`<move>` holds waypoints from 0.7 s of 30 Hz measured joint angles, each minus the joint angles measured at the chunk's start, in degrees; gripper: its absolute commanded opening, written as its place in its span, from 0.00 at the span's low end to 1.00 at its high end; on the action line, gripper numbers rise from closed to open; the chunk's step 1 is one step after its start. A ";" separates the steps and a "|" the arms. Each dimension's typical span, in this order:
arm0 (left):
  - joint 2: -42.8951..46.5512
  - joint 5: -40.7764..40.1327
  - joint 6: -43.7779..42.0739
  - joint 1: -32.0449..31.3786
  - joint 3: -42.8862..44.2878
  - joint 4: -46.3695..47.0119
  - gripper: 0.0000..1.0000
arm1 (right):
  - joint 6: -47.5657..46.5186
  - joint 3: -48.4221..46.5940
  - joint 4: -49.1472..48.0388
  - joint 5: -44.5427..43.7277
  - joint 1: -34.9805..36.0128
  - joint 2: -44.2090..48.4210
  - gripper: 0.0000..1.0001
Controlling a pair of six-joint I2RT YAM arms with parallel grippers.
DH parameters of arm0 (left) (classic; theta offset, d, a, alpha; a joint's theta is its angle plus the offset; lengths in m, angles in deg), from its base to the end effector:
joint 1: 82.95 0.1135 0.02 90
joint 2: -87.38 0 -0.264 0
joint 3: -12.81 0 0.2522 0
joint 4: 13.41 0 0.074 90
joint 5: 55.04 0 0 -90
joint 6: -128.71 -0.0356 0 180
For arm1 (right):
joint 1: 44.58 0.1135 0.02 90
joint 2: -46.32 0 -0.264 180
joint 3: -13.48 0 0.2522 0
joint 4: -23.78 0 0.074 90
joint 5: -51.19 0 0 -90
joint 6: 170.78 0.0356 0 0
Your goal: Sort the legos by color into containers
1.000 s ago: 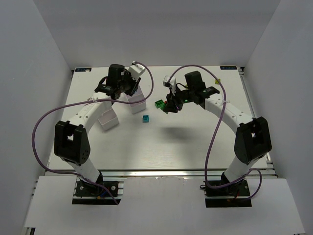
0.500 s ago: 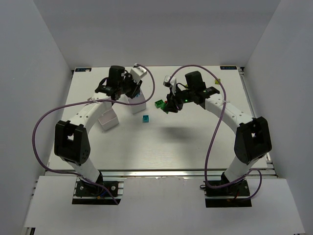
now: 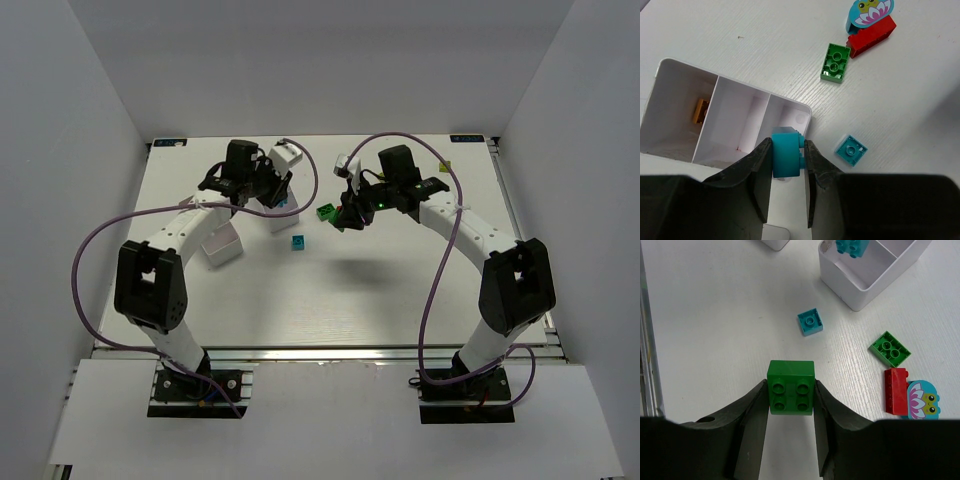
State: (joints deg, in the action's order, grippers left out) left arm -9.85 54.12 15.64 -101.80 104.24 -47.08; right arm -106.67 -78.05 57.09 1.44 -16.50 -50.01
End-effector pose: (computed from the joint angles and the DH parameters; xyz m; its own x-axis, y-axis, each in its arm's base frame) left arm 0.3627 -0.1362 0.2815 -0.3399 0.5072 -0.7920 0.7371 0.6667 0.1105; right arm 0.3245 0.1992 0.2923 -0.1372 -0.4509 -0.8820 -0.9645 0.2637 0.0152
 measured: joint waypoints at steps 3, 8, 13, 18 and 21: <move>-0.61 0.00 0.02 0.00 0.00 0.09 0.10 | 0.00 0.00 0.00 0.00 0.00 0.00 0.00; -1.73 -0.07 0.13 0.04 0.00 0.66 0.20 | 0.00 0.00 0.00 0.00 0.00 0.00 0.00; -3.06 -0.74 0.63 0.37 0.00 1.20 0.34 | -0.02 0.00 0.00 0.00 0.00 0.00 0.00; -4.35 -1.97 1.53 0.66 0.00 2.19 0.47 | -0.02 0.00 0.00 -0.02 0.00 0.00 0.00; -4.90 -2.36 2.05 0.81 0.00 2.38 0.52 | -0.02 0.00 0.00 -0.02 0.00 0.00 0.00</move>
State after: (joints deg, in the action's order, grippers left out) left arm -14.75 51.76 17.70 -100.99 104.24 -44.69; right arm -106.69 -78.05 57.09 1.42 -16.50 -50.01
